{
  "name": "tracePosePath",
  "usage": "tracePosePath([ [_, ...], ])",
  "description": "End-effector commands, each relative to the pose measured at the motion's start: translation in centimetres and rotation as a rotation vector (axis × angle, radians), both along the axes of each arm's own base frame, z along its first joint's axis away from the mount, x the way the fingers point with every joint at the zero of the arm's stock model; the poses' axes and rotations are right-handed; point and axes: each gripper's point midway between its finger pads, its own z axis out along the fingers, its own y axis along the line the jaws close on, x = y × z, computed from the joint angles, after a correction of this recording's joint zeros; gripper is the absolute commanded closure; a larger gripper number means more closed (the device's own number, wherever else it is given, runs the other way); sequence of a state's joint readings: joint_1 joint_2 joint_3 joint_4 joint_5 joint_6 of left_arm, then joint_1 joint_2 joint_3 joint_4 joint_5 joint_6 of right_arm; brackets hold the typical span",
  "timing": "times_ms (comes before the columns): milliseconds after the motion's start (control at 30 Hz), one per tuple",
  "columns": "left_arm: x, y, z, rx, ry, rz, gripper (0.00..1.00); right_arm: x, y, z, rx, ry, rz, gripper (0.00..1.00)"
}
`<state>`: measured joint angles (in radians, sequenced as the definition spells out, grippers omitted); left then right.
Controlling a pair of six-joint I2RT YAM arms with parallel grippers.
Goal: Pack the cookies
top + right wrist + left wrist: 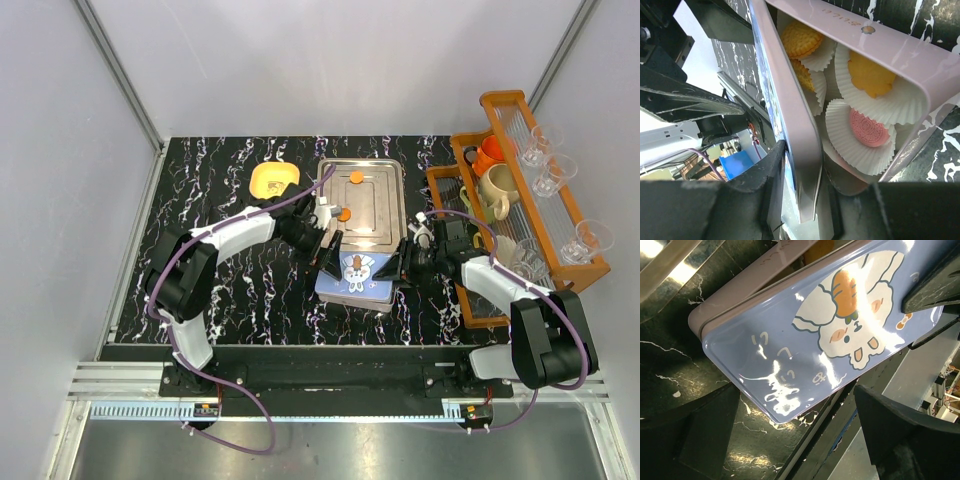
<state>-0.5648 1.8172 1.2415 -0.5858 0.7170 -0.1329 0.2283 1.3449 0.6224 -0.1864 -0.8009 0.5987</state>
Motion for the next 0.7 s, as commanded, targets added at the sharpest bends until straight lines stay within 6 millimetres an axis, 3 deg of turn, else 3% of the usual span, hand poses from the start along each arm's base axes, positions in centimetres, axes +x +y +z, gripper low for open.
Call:
tracePosePath([
  [0,0.8,-1.9,2.3,-0.071,-0.05,-0.023,0.01,0.3,0.0,0.7,-0.016,-0.046,0.009,0.66],
  [267,0.9,-1.9,2.2,-0.069,-0.051,-0.024,0.01,0.4,-0.2,0.8,-0.028,-0.055,0.013,0.59],
  [667,1.1,-2.2,2.3,-0.078,-0.049,-0.029,0.01,0.0,-1.3,0.8,-0.071,-0.067,0.004,0.58],
])
